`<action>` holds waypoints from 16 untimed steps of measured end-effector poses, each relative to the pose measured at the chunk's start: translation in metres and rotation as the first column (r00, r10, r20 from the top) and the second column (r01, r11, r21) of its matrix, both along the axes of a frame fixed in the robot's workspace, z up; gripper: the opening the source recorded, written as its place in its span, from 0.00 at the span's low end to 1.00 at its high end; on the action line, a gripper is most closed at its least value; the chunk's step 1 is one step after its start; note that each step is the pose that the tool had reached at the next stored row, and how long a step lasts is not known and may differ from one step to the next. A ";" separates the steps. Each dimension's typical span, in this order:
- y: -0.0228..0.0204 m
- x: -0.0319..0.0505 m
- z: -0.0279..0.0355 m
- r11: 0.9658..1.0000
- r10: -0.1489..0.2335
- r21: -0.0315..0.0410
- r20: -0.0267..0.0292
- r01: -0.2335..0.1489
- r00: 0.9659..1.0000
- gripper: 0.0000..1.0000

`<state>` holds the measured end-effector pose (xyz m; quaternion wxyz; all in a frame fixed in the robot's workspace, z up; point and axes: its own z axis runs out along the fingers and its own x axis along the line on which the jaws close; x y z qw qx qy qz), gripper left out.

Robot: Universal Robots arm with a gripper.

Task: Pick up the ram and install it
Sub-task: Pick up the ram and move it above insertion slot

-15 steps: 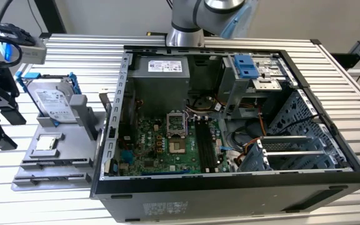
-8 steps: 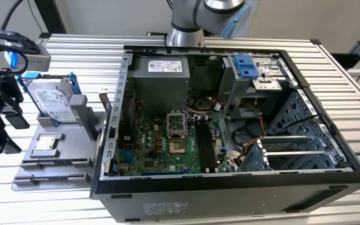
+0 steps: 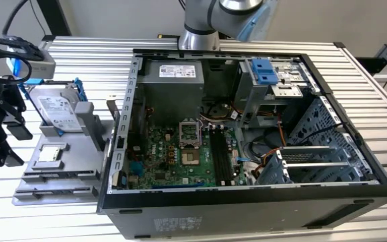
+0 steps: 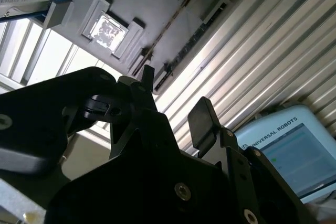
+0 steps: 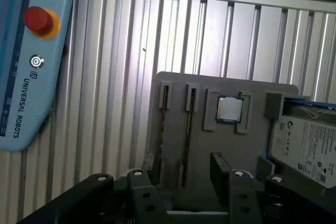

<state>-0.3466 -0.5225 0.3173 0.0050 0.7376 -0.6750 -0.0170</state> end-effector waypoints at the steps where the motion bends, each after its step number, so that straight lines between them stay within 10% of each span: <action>1: 0.0000 0.0000 -0.0001 1.000 0.000 0.000 0.000 0.000 1.000 1.00; 16: 0.0000 0.0001 -0.0060 1.000 0.000 0.000 0.000 0.000 1.000 1.00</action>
